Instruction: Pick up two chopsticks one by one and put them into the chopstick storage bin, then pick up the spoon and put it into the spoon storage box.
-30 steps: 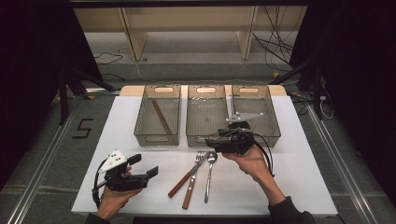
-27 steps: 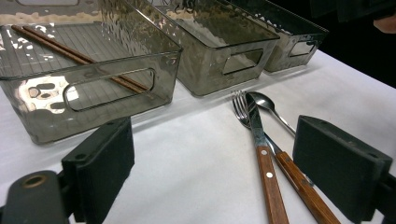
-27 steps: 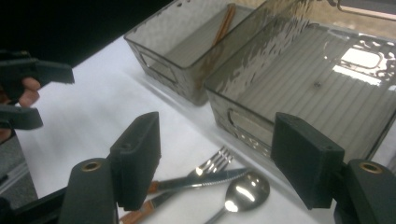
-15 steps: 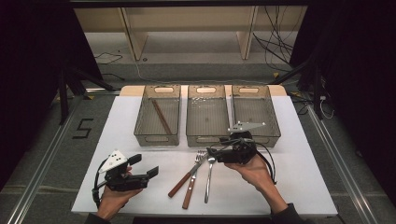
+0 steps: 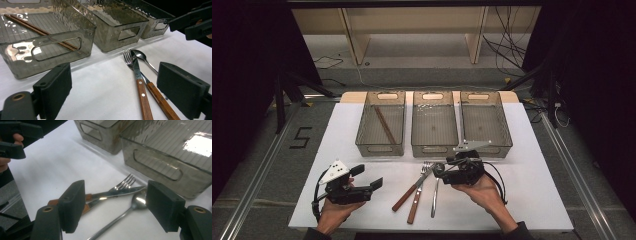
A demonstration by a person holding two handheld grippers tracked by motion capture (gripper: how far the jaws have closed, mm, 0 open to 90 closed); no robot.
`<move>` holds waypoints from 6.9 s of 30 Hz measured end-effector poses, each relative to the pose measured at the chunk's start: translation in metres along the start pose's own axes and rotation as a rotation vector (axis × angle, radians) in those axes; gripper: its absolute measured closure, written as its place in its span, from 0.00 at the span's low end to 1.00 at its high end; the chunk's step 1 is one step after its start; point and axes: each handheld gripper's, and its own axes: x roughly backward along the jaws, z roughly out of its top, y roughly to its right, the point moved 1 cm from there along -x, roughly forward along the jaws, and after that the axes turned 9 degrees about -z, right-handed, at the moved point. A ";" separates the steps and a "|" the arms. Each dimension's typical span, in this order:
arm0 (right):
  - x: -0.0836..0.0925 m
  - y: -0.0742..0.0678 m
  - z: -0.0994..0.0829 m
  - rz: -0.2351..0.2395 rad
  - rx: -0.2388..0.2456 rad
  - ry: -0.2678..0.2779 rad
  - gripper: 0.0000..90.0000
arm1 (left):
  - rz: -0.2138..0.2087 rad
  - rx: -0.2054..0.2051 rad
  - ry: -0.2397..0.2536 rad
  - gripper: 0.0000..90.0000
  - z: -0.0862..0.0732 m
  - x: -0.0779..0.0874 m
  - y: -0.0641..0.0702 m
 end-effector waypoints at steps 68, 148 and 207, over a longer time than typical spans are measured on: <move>-0.037 -0.046 -0.061 0.024 0.276 -0.331 1.00 | -0.010 -0.010 0.000 0.14 0.000 0.001 -0.001; -0.048 0.031 -0.021 -0.203 0.200 -0.602 0.88 | -0.011 -0.014 -0.008 0.14 0.000 -0.002 -0.001; -0.012 0.040 0.041 -0.121 0.104 -0.307 1.00 | -0.008 -0.010 -0.005 0.14 0.001 -0.002 -0.002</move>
